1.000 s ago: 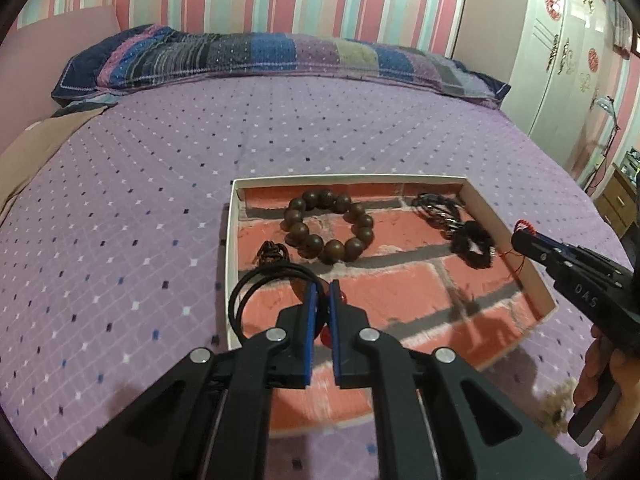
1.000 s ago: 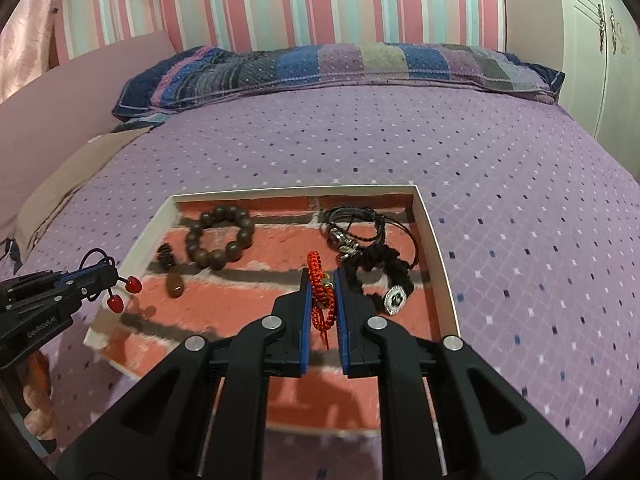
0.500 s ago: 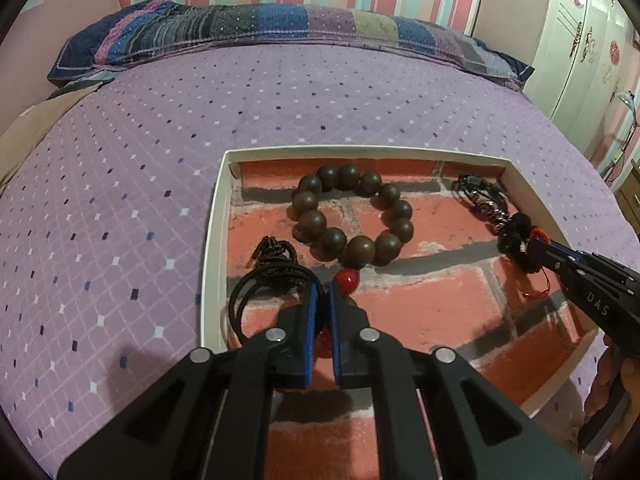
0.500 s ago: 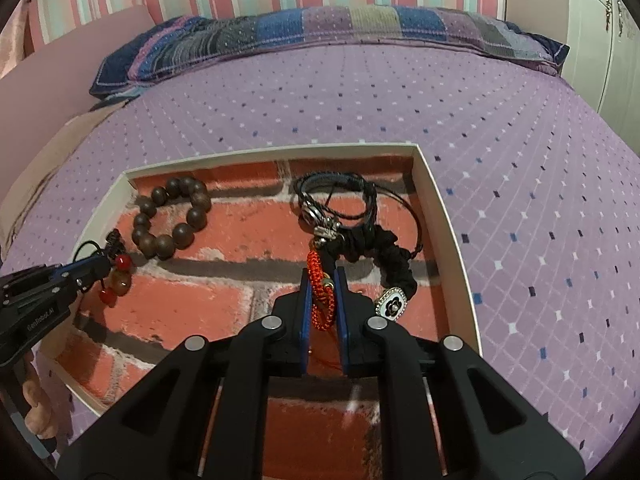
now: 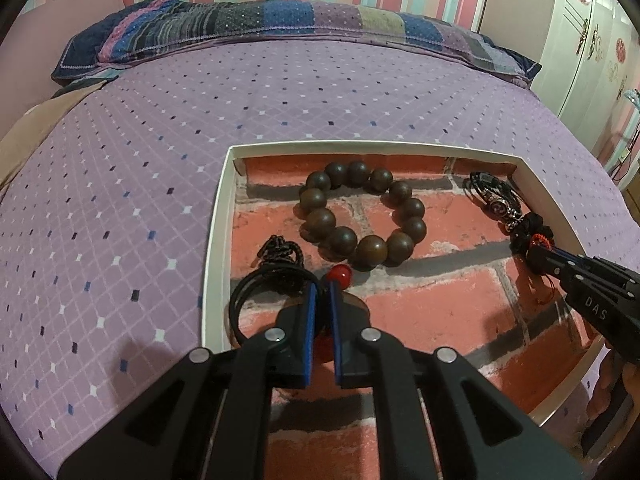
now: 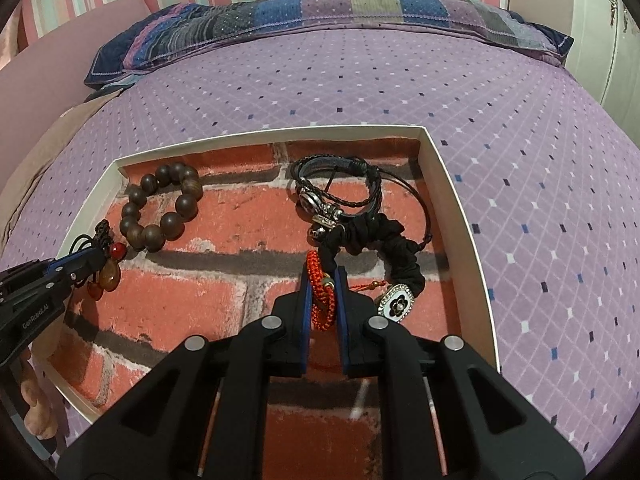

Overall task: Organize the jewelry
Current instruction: 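Open right tool to drop red charm while left tool releases hair tie, then move right tool to cream scrunchie while left tool moves to orange scrunchie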

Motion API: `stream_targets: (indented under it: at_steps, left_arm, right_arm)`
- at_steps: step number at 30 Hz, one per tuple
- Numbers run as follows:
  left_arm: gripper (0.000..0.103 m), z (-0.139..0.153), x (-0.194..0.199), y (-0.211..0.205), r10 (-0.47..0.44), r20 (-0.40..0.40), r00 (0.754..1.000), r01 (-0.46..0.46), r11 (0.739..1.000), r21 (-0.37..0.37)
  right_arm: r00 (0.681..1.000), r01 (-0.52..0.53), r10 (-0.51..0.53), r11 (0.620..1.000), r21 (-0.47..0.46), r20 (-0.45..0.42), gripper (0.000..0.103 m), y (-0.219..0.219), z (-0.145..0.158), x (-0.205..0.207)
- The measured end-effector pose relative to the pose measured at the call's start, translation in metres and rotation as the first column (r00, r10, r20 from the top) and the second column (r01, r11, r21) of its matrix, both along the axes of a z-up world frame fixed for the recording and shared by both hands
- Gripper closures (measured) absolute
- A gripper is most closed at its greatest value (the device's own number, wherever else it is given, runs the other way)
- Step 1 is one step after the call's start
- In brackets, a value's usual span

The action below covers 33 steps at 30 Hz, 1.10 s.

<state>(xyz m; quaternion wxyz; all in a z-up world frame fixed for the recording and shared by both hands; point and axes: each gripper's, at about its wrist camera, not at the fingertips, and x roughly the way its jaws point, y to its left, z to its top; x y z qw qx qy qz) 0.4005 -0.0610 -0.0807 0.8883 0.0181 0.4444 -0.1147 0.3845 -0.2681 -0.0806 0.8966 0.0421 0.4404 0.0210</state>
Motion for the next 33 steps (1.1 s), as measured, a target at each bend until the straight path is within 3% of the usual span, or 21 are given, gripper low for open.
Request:
stream_targets:
  at_steps: [4, 7, 14, 15, 16, 17, 19, 23, 25, 33]
  left_arm:
    - [0.095, 0.002, -0.003, 0.002, 0.005, 0.006, 1.0, -0.005, 1.0, 0.001]
    - [0.094, 0.006, -0.006, 0.003, 0.008, 0.017, 1.0, -0.008, 1.0, 0.006]
    - [0.092, 0.028, -0.019, 0.007, -0.007, 0.047, 0.999, 0.008, 1.0, -0.014]
    - [0.077, 0.033, -0.021, 0.006, -0.01, 0.055, 0.998, 0.011, 1.0, -0.013]
    - [0.053, 0.042, -0.026, 0.007, -0.011, 0.077, 0.997, 0.012, 1.0, -0.013]
    - [0.044, 0.051, -0.032, 0.008, -0.007, 0.11, 0.994, 0.008, 1.0, -0.011]
    - [0.041, 0.068, -0.042, 0.007, -0.02, 0.156, 0.987, 0.022, 1.0, -0.01]
    - [0.037, 0.093, -0.054, 0.003, -0.039, 0.176, 0.984, 0.043, 0.999, -0.016]
    - [0.019, 0.105, -0.064, 0.001, -0.035, 0.203, 0.979, 0.038, 0.999, -0.011]
    - [0.012, 0.123, -0.11, -0.004, 0.016, 0.257, 0.966, -0.023, 0.999, 0.025]
  right_arm:
    - [1.0, 0.0, 0.0, 1.0, 0.011, 0.002, 0.088, -0.001, 0.0, -0.002]
    - [1.0, -0.002, 0.002, 1.0, 0.024, 0.009, 0.069, -0.003, 0.003, -0.005]
    - [0.997, -0.011, 0.006, 0.998, 0.062, 0.076, 0.047, -0.011, 0.024, -0.021]
    - [0.996, -0.013, 0.007, 0.998, 0.069, 0.094, 0.041, -0.014, 0.031, -0.025]
    - [0.994, -0.016, 0.007, 0.997, 0.074, 0.11, 0.035, -0.016, 0.037, -0.029]
    - [0.992, -0.016, 0.006, 0.997, 0.079, 0.123, 0.032, -0.018, 0.042, -0.032]
    - [0.989, -0.014, 0.001, 0.996, 0.086, 0.15, 0.022, -0.024, 0.056, -0.04]
    - [0.981, 0.008, -0.024, 0.997, 0.082, 0.193, 0.012, -0.033, 0.082, -0.056]
    - [0.974, 0.028, -0.042, 0.997, 0.067, 0.221, 0.007, -0.037, 0.094, -0.066]
    - [0.954, 0.083, -0.076, 0.997, -0.011, 0.292, 0.004, -0.041, 0.122, -0.106]
